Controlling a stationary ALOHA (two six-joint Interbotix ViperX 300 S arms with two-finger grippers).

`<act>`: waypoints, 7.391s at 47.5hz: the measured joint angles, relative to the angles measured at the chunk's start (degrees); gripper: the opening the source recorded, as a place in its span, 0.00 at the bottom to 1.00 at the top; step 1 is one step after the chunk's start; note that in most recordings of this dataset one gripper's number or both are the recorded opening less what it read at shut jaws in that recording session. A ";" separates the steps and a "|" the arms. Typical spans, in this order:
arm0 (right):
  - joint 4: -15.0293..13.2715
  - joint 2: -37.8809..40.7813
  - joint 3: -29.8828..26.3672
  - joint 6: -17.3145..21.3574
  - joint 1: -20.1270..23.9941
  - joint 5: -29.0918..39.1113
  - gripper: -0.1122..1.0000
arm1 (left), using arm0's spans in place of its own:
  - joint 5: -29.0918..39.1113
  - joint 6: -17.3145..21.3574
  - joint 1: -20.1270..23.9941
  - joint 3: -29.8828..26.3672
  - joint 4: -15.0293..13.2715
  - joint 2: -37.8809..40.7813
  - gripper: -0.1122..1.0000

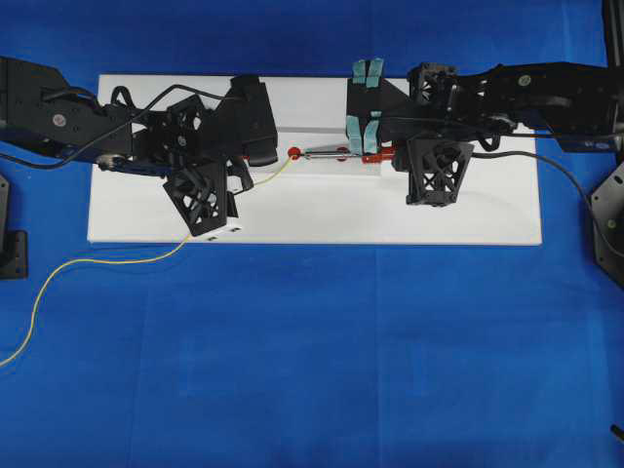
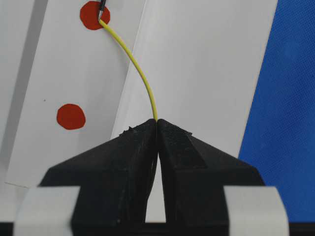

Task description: Touch the tip of the soldering iron to the tip of the solder at the mark.

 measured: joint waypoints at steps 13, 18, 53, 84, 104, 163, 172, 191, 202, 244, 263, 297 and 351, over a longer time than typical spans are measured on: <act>0.00 0.00 0.00 0.00 0.00 0.09 0.16 | 0.09 0.18 0.00 0.00 0.09 0.00 0.12; 0.00 0.00 0.00 0.00 0.00 0.00 0.16 | 1.23 0.18 0.00 0.00 0.00 -1.14 0.12; -0.09 0.00 0.00 0.00 0.00 0.09 0.16 | 0.35 -1.32 0.00 7.38 0.00 -13.36 0.12; -4.57 -16.52 10.72 7.21 -0.53 2.55 0.16 | 0.09 -1.67 0.00 7.29 0.09 -13.36 0.12; -5.10 -17.05 11.25 7.29 -0.53 2.37 0.16 | 0.00 -1.67 -0.44 5.89 0.00 -12.22 0.12; -5.19 -16.79 12.74 7.47 -0.53 0.35 0.16 | 2.02 -1.67 0.00 -12.39 0.00 10.20 0.12; -5.27 -16.35 12.74 7.47 -0.53 0.35 0.16 | 2.02 -1.67 -0.62 -13.01 0.09 10.46 0.12; -5.19 -13.27 12.22 7.47 -0.53 0.35 0.16 | 2.11 -1.67 -1.05 -13.01 0.09 10.46 0.12; -5.27 -10.37 10.81 7.56 -0.09 0.35 0.16 | 2.11 -1.67 -1.05 -13.01 0.00 10.46 0.12; -5.19 -9.05 10.28 7.56 0.44 0.53 0.16 | 5.27 -1.76 -1.05 -15.03 0.09 11.16 0.12; -5.19 -9.05 10.37 7.56 0.35 0.62 0.16 | 5.89 -1.76 -1.05 -15.03 0.00 11.16 0.12; -5.27 -9.05 10.37 7.56 0.44 0.53 0.16 | 5.98 -1.76 -1.05 -15.12 0.00 11.16 0.12; -5.27 -9.05 10.28 7.56 0.35 0.62 0.16 | 7.82 -1.76 -1.05 -7.21 0.09 -2.55 0.12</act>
